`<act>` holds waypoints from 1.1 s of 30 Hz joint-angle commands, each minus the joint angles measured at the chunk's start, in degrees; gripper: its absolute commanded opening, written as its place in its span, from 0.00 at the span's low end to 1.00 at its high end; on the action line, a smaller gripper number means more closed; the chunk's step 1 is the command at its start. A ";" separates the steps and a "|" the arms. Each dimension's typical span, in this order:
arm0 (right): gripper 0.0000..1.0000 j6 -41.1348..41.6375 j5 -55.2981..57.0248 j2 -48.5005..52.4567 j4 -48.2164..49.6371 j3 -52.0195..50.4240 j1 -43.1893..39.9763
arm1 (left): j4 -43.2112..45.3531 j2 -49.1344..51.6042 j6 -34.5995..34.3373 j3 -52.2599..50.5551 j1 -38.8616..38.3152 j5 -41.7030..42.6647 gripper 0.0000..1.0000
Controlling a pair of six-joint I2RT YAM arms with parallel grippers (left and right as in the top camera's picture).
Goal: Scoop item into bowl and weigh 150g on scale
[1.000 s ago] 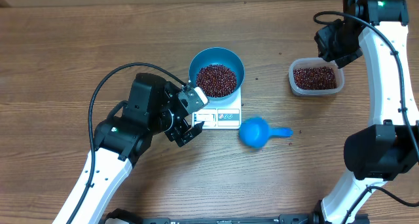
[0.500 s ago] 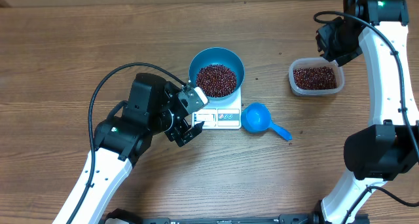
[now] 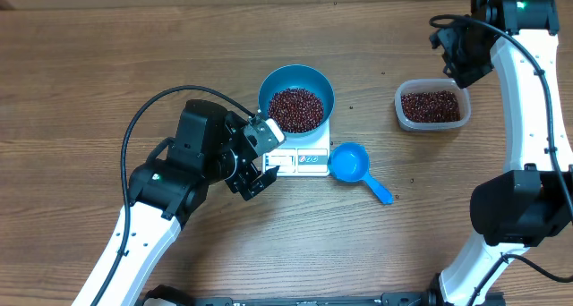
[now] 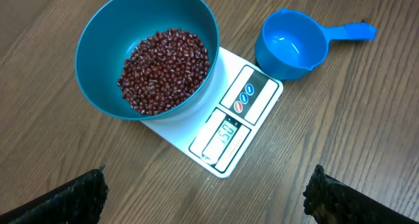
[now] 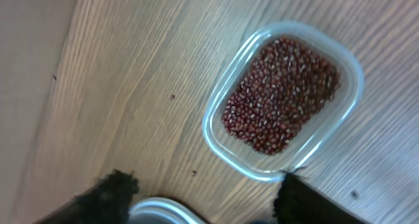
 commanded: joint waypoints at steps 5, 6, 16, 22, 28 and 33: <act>0.87 -15.28 -3.19 -2.60 -2.93 1.40 0.83 | 0.04 0.20 -0.98 1.55 0.26 0.44 0.99; 0.88 -17.97 -3.61 -2.60 -4.15 1.31 1.14 | 0.02 0.20 -0.98 1.55 0.26 0.44 0.99; 0.96 -37.05 -3.61 -2.60 -16.85 1.14 3.04 | 0.02 0.20 -0.98 1.55 0.26 0.44 0.99; 0.96 -43.78 -8.41 -2.60 -18.49 -0.68 3.21 | 0.02 0.17 -0.98 1.55 0.26 0.44 1.00; 0.94 -45.20 -10.64 -2.60 -15.45 -7.98 5.51 | 0.02 0.17 -0.98 1.55 0.26 0.44 1.00; 0.84 -45.16 -10.67 -2.60 -11.74 -13.18 9.55 | 0.02 0.20 -0.98 1.55 0.26 0.44 1.00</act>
